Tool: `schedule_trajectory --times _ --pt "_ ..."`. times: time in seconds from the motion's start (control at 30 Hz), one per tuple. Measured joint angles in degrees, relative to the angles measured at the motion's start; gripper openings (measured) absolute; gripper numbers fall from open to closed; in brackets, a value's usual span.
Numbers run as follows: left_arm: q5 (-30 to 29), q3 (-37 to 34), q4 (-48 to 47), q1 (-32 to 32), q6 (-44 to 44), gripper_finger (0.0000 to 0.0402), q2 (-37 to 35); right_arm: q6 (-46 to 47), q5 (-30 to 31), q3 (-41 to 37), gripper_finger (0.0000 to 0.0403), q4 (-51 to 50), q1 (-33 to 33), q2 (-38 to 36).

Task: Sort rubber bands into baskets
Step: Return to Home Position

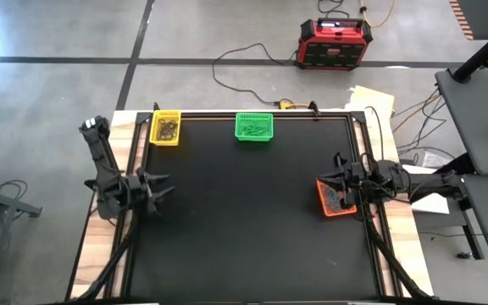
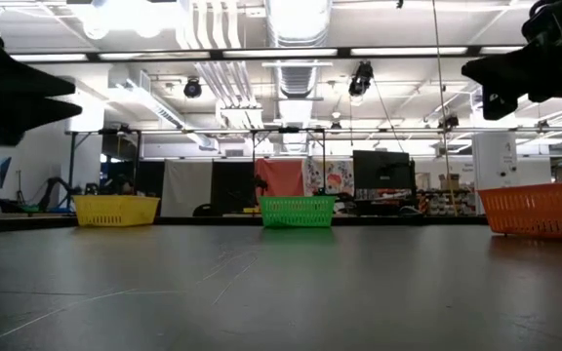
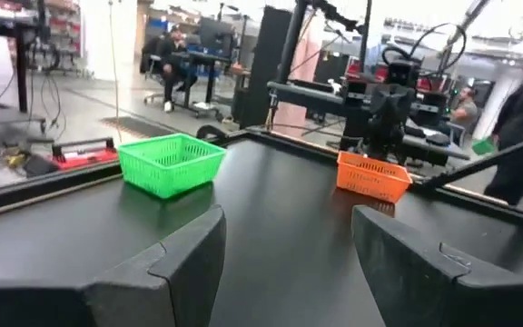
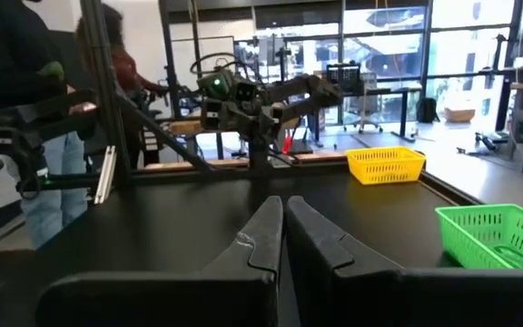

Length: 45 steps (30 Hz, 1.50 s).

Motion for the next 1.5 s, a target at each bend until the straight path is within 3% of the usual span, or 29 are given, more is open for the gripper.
schedule_trajectory --times 0.2,0.37,0.5,0.63,0.77,0.83,0.93,1.07,1.2,1.5 --pt "1.26 0.37 0.66 -0.14 -3.35 0.0223 6.63 -0.54 -0.03 0.0 0.0009 -0.72 -0.02 0.42" --pt "10.87 1.51 3.36 2.54 -3.79 0.0223 7.1 -0.69 0.17 -0.02 0.0009 -0.98 -0.04 0.9" --pt "18.28 1.58 7.27 9.28 -1.03 0.0223 7.11 -1.62 3.51 -0.04 0.0009 -1.28 -0.04 1.09" --pt "38.01 0.63 17.54 23.07 5.46 0.0223 8.43 -1.63 4.54 -0.04 0.0009 -1.32 -0.04 1.16" --pt "68.28 0.19 31.95 41.14 18.17 0.0223 10.36 -1.56 4.54 -0.04 0.0009 -1.36 -0.04 1.4" --pt "82.16 0.56 32.55 48.8 20.23 0.0223 8.79 -1.2 4.46 -0.04 0.0009 -1.34 -0.04 1.4" --pt "92.33 0.62 27.9 56.88 18.54 0.0223 4.1 -1.17 4.16 -0.04 0.0009 -1.78 -0.02 1.4" --pt "95.29 0.59 21.49 63.11 19.75 0.0223 -3.77 -1.1 4.02 -0.06 0.0009 -3.77 -0.02 1.4" --pt "95.49 0.58 11.13 63.19 19.82 0.0223 -11.96 -0.58 0.88 -0.07 0.0009 -5.01 -0.02 1.54" --pt "94.84 0.09 9.68 63.21 25.07 0.0223 -12.04 -1.95 -0.05 -0.07 0.0009 -4.85 -0.02 0.91"
